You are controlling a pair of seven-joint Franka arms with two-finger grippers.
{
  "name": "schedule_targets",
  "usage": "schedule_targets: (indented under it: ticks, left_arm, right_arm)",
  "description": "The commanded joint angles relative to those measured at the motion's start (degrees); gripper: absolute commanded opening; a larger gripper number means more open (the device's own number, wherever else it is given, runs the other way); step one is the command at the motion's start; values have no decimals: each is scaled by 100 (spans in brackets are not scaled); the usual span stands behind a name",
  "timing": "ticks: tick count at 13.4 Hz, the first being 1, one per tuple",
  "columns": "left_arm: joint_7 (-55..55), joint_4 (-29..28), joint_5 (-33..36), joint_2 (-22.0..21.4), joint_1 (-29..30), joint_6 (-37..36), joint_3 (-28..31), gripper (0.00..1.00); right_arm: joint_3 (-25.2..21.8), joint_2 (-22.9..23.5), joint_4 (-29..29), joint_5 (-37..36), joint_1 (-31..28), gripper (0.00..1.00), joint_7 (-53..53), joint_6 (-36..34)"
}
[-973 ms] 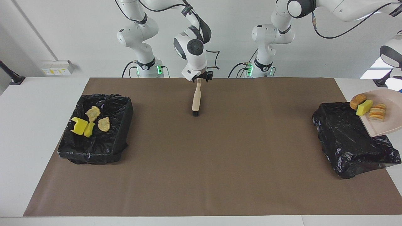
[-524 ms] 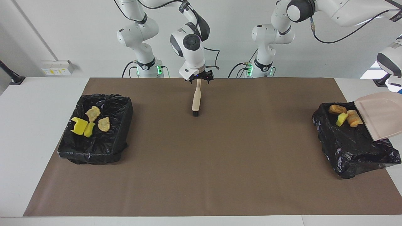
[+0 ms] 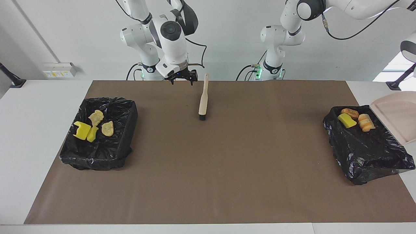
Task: Sweep and dump trash in bin
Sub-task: 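Carry the dustpan to the other bin and tip it with the left gripper, then return the dustpan to the mat center and open the left gripper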
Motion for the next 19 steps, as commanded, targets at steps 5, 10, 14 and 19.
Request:
schedule_targets:
  ticks: [5, 10, 14, 19]
  left_arm:
    - [-1444, -247, -657, -229, -59, -749, -1268, 0]
    - [-5072, -502, -701, -132, -103, -1207, -2779, 0]
    - [-8324, -757, -1077, -1, -138, -1067, -3747, 0]
    - [-10149, -661, -1184, 351, -165, -1014, -4714, 0]
  right_arm:
    - [70, -169, 850, -632, -1451, 100, -1171, -281]
    - [62, -116, 1114, -649, -1558, 100, -1286, -264]
    - [70, 86, 1588, -834, -1813, 100, -1426, -308]
    - [-523, 288, 2220, -1052, -1605, 100, -2162, -325]
